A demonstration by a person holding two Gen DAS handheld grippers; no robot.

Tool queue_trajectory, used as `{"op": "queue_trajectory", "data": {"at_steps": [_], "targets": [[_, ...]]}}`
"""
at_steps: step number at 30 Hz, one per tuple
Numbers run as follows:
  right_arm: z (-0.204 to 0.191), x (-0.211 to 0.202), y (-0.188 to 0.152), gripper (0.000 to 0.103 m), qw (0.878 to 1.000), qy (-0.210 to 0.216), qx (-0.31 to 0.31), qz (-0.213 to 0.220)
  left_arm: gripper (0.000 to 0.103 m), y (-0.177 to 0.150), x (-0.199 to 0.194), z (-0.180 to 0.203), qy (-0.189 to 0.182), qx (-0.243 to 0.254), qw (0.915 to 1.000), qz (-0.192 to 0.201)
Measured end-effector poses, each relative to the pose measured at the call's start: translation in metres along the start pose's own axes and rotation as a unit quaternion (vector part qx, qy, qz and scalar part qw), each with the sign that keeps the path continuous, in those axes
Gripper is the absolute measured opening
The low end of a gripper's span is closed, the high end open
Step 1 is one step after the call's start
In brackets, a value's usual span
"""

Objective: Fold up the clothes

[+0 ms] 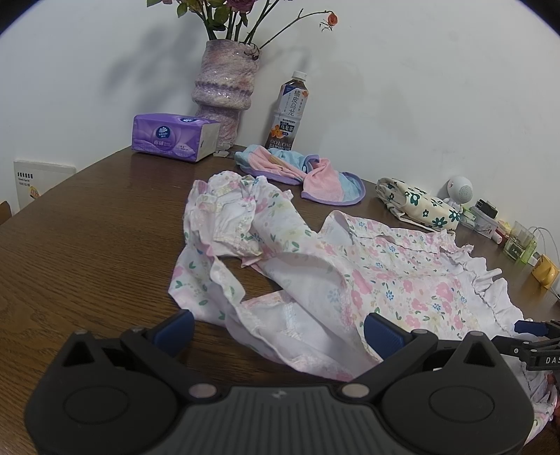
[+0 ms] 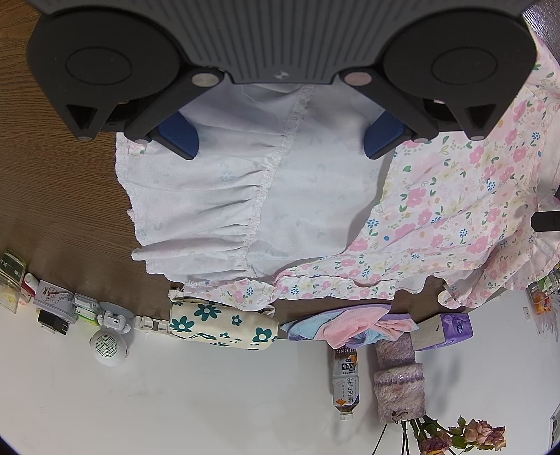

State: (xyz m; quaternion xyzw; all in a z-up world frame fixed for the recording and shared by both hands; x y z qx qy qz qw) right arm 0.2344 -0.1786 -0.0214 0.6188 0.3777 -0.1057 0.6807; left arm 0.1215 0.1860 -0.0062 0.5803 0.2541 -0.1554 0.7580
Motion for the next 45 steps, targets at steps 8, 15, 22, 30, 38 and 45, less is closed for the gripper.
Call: {"op": "queue_trajectory", "data": {"at_steps": [8, 15, 22, 30, 38, 45], "targets": [[0.000, 0.000, 0.000, 0.102, 1.000, 0.000, 0.000, 0.000, 0.103, 0.000, 0.000, 0.001, 0.001, 0.003, 1.0000, -0.001], [0.000, 0.000, 0.000, 0.102, 1.000, -0.001, 0.000, 0.000, 0.103, 0.000, 0.000, 0.001, -0.003, 0.001, 1.0000, 0.000], [0.000, 0.000, 0.000, 0.102, 1.000, -0.001, 0.000, 0.000, 0.103, 0.000, -0.002, -0.002, -0.011, -0.007, 0.9999, 0.005], [-0.001, -0.002, 0.000, 0.103, 1.000, -0.010, -0.001, 0.000, 0.103, 0.017, -0.033, -0.005, -0.029, -0.010, 0.9984, 0.048], [-0.006, -0.039, 0.020, 0.103, 0.998, 0.007, 0.024, 0.055, 0.103, 0.026, -0.061, -0.011, -0.023, 0.008, 0.9969, 0.075], [-0.027, -0.066, 0.024, 0.103, 0.994, 0.018, 0.025, 0.101, 0.103, 0.028, -0.071, -0.012, -0.022, 0.002, 0.9972, 0.071]]}}
Point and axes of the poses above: each gripper's, at about its wrist camera, not at the fingertips, and x roughly the way its jaws point, z to its right, y to its top, the point moved 3 cm from there along x, roughly the way its jaws point, and after that the axes turned 3 degrees about x, right-handed, at the moved point
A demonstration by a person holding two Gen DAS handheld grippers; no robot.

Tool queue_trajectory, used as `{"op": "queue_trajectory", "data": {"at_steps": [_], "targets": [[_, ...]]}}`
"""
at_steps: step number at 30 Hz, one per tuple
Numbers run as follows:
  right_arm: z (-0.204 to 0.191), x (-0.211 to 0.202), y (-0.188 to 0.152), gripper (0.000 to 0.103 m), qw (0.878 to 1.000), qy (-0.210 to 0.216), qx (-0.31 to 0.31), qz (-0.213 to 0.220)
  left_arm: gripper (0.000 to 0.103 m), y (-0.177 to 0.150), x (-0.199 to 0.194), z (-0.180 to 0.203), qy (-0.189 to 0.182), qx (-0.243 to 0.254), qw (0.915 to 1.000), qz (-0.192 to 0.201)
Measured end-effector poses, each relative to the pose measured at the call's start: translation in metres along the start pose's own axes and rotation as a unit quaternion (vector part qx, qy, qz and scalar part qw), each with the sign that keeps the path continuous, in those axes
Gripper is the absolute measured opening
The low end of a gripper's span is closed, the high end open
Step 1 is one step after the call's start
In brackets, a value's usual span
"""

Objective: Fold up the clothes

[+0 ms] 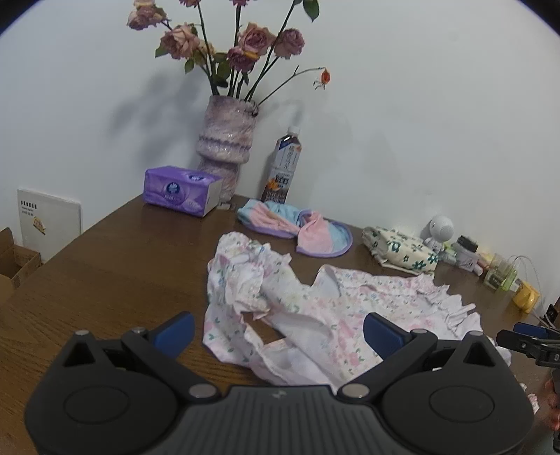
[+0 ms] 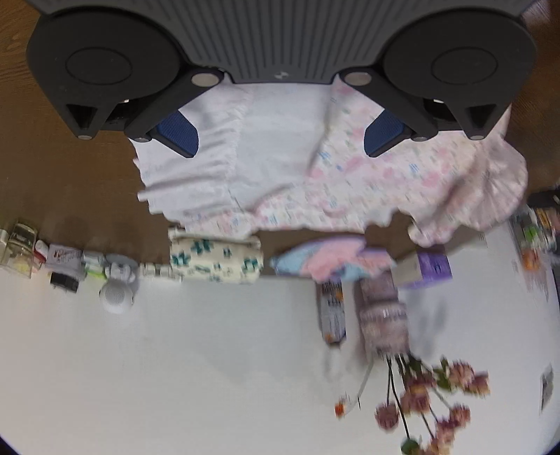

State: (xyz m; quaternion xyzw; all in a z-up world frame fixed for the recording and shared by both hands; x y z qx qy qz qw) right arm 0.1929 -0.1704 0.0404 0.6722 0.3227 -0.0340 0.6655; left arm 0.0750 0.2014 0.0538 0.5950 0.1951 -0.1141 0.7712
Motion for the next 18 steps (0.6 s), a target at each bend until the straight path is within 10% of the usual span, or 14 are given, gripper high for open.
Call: {"op": "queue_trajectory", "data": {"at_steps": [18], "targets": [[-0.053, 0.006, -0.004, 0.103, 0.997, 0.070, -0.014, 0.003, 0.102, 0.002, 0.006, -0.039, 0.017, -0.003, 0.9998, 0.008]]}}
Point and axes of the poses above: each gripper's, at about its wrist camera, not at the fingertips, and x roughly the way its jaws point, z to its right, y to its top, the point moved 3 cm from there along x, roughly the way its jaws point, and after that the axes turned 3 degrees about x, right-handed, at the moved point
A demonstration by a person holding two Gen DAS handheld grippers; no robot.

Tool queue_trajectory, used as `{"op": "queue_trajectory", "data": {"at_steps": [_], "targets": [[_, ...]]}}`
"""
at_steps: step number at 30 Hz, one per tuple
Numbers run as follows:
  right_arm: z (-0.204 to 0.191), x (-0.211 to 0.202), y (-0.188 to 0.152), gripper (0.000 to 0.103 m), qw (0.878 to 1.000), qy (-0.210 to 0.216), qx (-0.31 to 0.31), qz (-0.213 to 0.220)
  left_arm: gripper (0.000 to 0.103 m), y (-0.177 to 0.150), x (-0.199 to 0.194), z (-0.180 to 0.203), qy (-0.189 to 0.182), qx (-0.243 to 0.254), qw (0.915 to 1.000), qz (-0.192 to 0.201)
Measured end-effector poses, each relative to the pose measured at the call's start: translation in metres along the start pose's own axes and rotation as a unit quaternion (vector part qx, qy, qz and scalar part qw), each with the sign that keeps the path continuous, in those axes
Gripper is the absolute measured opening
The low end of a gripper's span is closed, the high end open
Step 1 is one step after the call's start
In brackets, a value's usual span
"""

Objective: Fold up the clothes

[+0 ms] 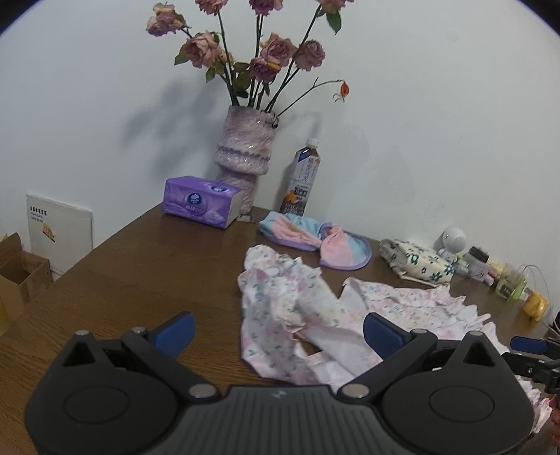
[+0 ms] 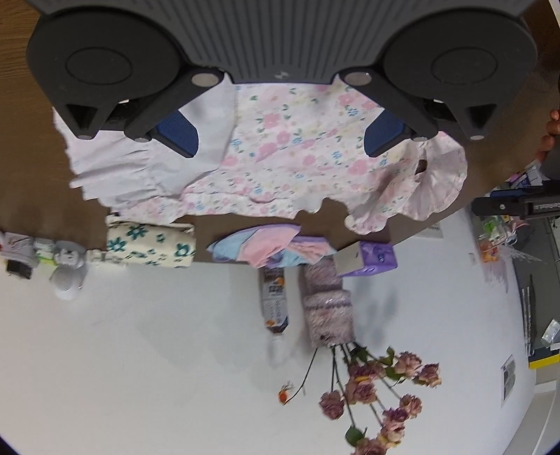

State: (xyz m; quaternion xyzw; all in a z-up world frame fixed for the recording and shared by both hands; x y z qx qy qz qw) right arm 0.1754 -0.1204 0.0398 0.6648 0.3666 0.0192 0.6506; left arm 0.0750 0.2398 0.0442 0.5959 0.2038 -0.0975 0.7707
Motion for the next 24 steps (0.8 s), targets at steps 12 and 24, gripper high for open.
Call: {"op": "queue_trajectory", "data": {"at_steps": [12, 24], "targets": [[0.009, 0.018, -0.001, 0.101, 0.999, -0.045, 0.003, -0.030, 0.096, 0.008, 0.021, -0.008, 0.004, 0.033, 0.9993, -0.019], [-0.023, 0.054, 0.016, 0.082, 0.996, 0.015, -0.045, -0.071, 0.053, 0.018, 0.067, 0.010, -0.006, 0.090, 0.9934, -0.070]]}}
Point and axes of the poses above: each gripper's, at about its wrist camera, not at the fingertips, and x roughly the way its jaws point, z to its right, y to its top, the point moved 3 cm from there along x, roughly the way its jaws point, and after that the axes turned 3 degrees about x, right-handed, at the moved point
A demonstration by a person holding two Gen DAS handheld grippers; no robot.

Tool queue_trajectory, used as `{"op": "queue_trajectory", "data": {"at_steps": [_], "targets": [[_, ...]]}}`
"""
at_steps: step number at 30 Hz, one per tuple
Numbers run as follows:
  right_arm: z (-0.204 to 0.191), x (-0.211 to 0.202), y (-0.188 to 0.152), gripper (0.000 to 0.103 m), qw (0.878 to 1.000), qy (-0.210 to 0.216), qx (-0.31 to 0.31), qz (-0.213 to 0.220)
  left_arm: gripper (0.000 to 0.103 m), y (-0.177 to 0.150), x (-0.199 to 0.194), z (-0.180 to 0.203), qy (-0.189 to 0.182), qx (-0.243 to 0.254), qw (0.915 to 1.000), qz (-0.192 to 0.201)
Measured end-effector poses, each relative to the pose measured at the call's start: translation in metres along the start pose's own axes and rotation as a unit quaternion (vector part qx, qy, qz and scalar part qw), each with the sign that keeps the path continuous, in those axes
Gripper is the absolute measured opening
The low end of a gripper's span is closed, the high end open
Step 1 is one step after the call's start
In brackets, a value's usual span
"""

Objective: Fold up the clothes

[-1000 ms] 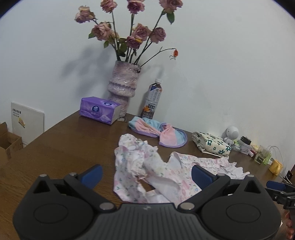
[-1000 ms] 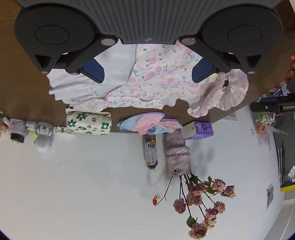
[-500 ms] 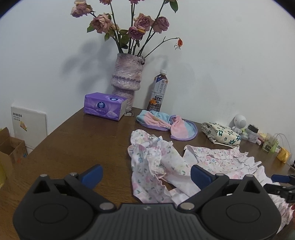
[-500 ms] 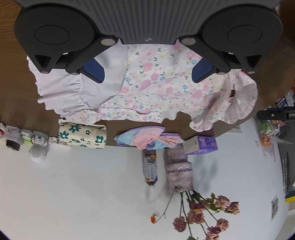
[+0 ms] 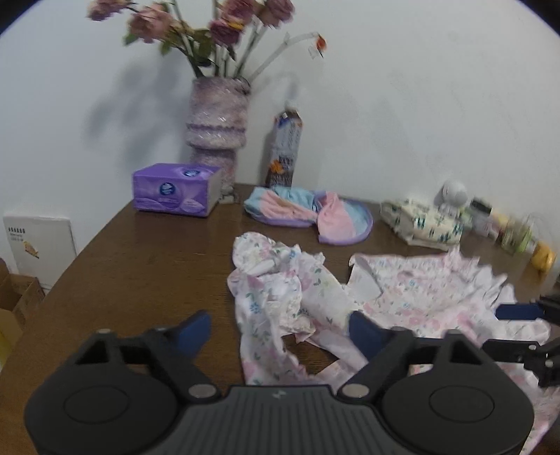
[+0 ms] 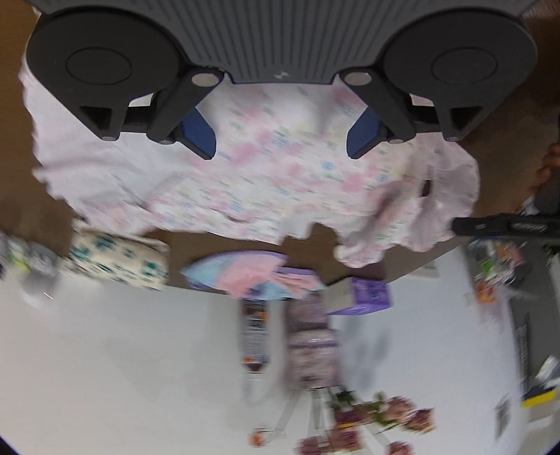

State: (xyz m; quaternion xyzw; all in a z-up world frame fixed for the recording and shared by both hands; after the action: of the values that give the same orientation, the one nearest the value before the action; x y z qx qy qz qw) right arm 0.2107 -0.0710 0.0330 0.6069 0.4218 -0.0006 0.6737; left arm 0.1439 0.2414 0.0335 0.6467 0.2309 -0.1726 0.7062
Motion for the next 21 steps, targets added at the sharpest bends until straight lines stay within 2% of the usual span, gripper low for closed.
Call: {"op": "queue_trajectory", "data": {"at_steps": [1, 2, 7, 9, 12, 15, 17, 19, 21], "targets": [[-0.009, 0.006, 0.003, 0.081, 1.000, 0.007, -0.011, -0.002, 0.010, -0.001, 0.004, 0.002, 0.004, 0.013, 0.9999, -0.010], [-0.017, 0.010, 0.005, 0.078, 1.000, 0.010, -0.020, -0.005, 0.003, -0.004, 0.006, 0.004, 0.006, 0.022, 0.9996, -0.016], [-0.023, 0.017, 0.000, 0.062, 0.999, -0.008, -0.033, -0.020, 0.001, -0.031, -0.028, -0.007, 0.016, 0.025, 0.9995, 0.002], [-0.002, 0.013, -0.005, 0.055, 0.999, -0.032, -0.009, -0.027, 0.001, -0.044, -0.040, -0.011, 0.019, 0.021, 0.9996, -0.007], [0.032, 0.005, -0.014, 0.054, 0.996, -0.074, 0.032, -0.037, 0.002, -0.065, -0.054, -0.008, 0.014, 0.031, 0.9989, -0.032], [0.059, -0.005, -0.023, 0.054, 0.991, -0.109, 0.061, -0.040, 0.011, -0.068, -0.067, -0.007, -0.008, 0.029, 0.9988, -0.039], [0.071, -0.012, -0.029, 0.054, 0.989, -0.123, 0.073, -0.037, 0.045, -0.055, -0.074, -0.013, -0.010, 0.009, 0.9998, -0.014], [0.084, -0.020, -0.034, 0.054, 0.986, -0.138, 0.085, -0.034, 0.065, -0.037, -0.073, -0.019, 0.013, -0.002, 0.9998, 0.012], [0.091, -0.027, -0.036, 0.054, 0.985, -0.145, 0.091, -0.029, 0.070, -0.023, -0.062, -0.027, 0.025, -0.007, 0.9995, 0.016]]}}
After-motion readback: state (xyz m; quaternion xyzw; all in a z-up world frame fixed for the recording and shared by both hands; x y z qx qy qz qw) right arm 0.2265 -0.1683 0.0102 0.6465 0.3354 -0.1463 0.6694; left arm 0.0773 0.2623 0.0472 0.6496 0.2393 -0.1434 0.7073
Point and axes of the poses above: each gripper's, at about its wrist camera, not at the fingertips, and x roughly the way its jaws point, z to its right, y to its top, the point moved 3 cm from there along x, roughly the way its jaws point, and after that the axes turned 3 degrees about x, right-handed, at the moved point
